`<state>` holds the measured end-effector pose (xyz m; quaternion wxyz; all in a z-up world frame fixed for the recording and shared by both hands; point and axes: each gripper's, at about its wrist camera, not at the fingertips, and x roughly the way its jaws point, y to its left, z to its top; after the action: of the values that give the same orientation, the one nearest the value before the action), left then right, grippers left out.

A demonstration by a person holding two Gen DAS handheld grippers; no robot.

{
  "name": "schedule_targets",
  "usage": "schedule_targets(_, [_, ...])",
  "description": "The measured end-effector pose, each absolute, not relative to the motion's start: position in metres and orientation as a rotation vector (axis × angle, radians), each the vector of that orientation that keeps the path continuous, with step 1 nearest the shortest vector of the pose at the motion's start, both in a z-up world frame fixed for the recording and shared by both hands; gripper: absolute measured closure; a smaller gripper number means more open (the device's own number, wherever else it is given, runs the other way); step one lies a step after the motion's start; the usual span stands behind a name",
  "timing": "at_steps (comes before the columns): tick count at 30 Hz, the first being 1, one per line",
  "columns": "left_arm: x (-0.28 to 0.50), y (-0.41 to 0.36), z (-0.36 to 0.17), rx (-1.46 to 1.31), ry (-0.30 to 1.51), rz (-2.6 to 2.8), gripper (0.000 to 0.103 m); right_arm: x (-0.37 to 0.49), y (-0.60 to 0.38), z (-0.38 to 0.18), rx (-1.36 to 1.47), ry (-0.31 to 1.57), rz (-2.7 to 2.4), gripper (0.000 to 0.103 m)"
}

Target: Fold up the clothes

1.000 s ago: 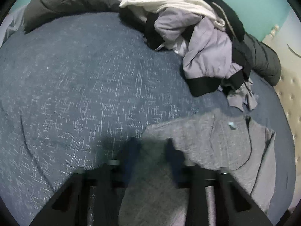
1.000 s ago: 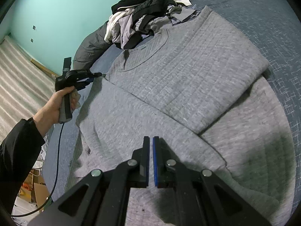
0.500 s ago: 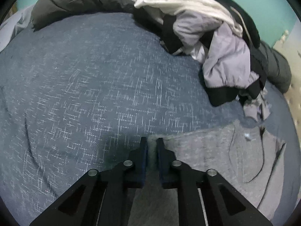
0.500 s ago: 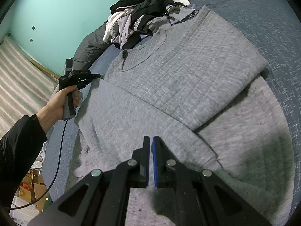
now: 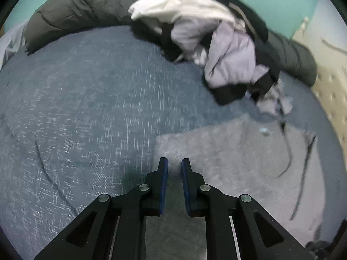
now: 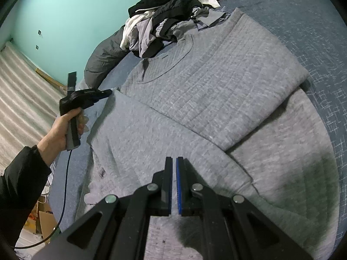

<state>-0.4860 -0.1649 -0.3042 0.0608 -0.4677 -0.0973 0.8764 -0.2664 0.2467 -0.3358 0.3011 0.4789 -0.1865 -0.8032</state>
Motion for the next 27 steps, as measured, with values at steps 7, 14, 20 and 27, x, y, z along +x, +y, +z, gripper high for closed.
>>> schedule_targets(7, [-0.496, -0.177, -0.323, -1.465, -0.367, 2.68, 0.089, -0.272, 0.253, -0.338, 1.279, -0.514, -2.142, 0.1])
schedule_targets(14, [-0.444, -0.184, -0.3, -1.49, -0.389, 2.627, 0.089, -0.27, 0.261, -0.325, 1.267, -0.534, -2.154, 0.1])
schedule_targets(20, [-0.354, -0.195, -0.286, -1.523, -0.402, 2.538, 0.084, -0.261, 0.271, -0.299, 1.269, -0.479, -2.164, 0.1])
schedule_targets(27, [-0.256, -0.206, -0.291, -1.595, -0.384, 2.438, 0.08, -0.232, 0.314, -0.285, 1.41, -0.378, -2.143, 0.091])
